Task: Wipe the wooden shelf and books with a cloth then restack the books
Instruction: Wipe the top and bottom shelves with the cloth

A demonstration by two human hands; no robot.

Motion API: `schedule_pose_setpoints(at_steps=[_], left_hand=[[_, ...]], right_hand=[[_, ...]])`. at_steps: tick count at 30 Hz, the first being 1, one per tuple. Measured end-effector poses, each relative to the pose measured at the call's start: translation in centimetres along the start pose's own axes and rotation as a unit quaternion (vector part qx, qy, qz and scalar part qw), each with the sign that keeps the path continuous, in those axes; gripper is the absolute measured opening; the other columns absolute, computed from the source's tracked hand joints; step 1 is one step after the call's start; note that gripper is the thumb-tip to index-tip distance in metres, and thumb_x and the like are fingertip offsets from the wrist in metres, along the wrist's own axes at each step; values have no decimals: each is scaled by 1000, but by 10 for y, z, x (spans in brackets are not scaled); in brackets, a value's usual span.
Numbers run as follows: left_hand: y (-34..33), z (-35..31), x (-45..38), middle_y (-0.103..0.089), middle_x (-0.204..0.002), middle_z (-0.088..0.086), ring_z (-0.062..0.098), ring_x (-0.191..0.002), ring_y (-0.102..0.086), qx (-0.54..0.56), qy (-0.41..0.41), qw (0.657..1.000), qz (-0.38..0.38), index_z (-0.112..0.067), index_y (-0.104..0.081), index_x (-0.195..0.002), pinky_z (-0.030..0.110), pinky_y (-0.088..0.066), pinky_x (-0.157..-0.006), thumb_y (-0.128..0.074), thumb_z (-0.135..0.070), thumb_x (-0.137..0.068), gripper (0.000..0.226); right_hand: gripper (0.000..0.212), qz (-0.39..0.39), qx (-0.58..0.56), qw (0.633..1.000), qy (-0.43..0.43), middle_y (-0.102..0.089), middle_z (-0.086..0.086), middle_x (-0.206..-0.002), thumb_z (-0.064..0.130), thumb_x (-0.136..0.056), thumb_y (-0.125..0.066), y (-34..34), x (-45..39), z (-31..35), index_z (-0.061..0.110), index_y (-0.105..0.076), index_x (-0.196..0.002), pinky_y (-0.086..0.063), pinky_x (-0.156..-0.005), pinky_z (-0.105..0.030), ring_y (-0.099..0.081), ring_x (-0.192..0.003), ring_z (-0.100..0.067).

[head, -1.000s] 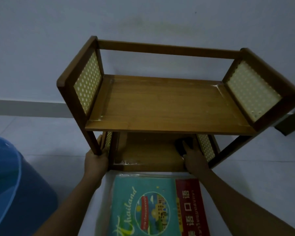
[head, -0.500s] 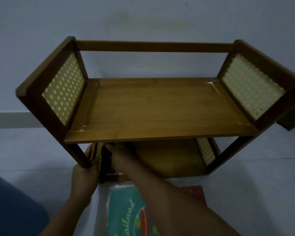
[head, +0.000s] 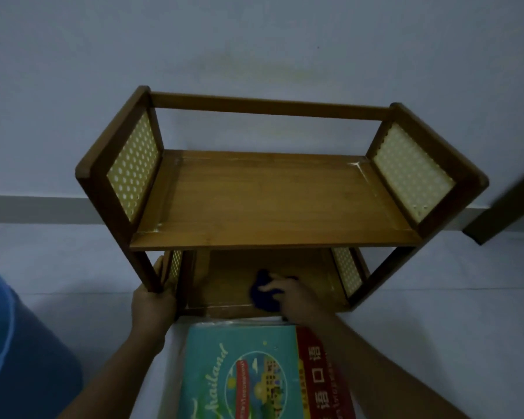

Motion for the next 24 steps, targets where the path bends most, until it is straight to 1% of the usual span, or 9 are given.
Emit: schedule_pose_setpoints(at_steps=[3, 6, 7, 9, 12, 14, 17, 19, 24], left_hand=[[0, -1, -1, -63, -103, 6, 27, -89, -60, -6, 0, 1000, -1, -23, -42, -141, 44, -51, -74, -45, -6, -97, 47], [-1, -5, -3, -61, -106, 7, 21, -86, -59, -17, -9, 1000, -1, -23, -42, -141, 42, -50, -74, -46, -6, -97, 47], [-1, -6, -3, -61, -106, 5, 18, -83, -58, -24, -18, 1000, 4, -24, -42, -141, 37, -49, -71, -46, -7, -97, 47], [0, -8, -5, -60, -109, 3, 16, -88, -58, -38, -29, 999, 18, -25, -42, -141, 31, -48, -68, -45, -7, -97, 47], [0, -6, -7, -57, -112, -2, 13, -93, -55, -50, -36, 997, 39, -27, -39, -142, 27, -45, -67, -44, -7, -98, 48], [0, -6, -6, -58, -107, -9, 5, -89, -54, -56, -48, 996, 47, -30, -38, -141, 26, -45, -66, -44, -7, -98, 49], [1, -3, -9, -58, -99, -17, 5, -90, -55, -44, -48, 997, 40, -33, -39, -138, 28, -46, -68, -43, -6, -97, 50], [1, 1, -12, -59, -106, -10, 11, -94, -56, -40, -44, 998, 34, -31, -39, -140, 31, -46, -72, -43, -5, -97, 50], [-1, 2, -12, -62, -94, -6, 11, -84, -59, -46, -60, 997, 9, -27, -46, -137, 29, -48, -64, -48, -5, -94, 48]], right_hand=[[46, -117, 236, 961, 81, -42, -9, -146, 11, -84, -69, 79, 22, -18, 12, -58, -128, -47, -97, -31, -50, -124, -26], [66, -26, 419, 904, 81, -12, -10, -159, 50, -93, -48, 76, 28, -24, 19, -29, -148, -28, -114, -34, -22, -144, -30], [74, -34, 431, 900, 59, -3, -10, -160, 53, -92, -47, 68, 24, -23, 20, -18, -152, -25, -116, -41, -15, -145, -32], [71, -105, 448, 887, 31, 4, -15, -159, 32, -96, -48, 58, 11, -11, 21, -7, -153, -27, -114, -49, -13, -144, -39], [65, -232, 433, 870, 44, -10, -20, -157, 16, -97, -41, 59, -23, -2, 22, -10, -153, -39, -104, -52, -33, -133, -43], [55, -261, 391, 883, -3, -17, -19, -157, 20, -100, -34, 59, -45, -1, 17, -14, -152, -31, -110, -50, -30, -136, -39], [47, -169, 446, 879, -21, -20, -18, -156, 21, -104, -24, 7, -59, 20, 8, -20, -150, -15, -119, -45, -19, -144, -35], [43, -101, 520, 845, 70, -28, -13, -154, 24, -104, -25, -47, -54, 42, 16, -31, -146, -23, -116, -41, -29, -140, -30], [39, 56, 392, 902, 174, -34, -9, -147, 22, -87, -58, -165, -22, 86, 16, -54, -125, -29, -111, -49, -31, -134, -34]])
Point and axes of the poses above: each hand's wrist, its own x-axis away from the middle knuckle, its own y-axis out of the back of the hand, z = x × y, the point moved 4 cm from there along -x, towards the middle knuckle
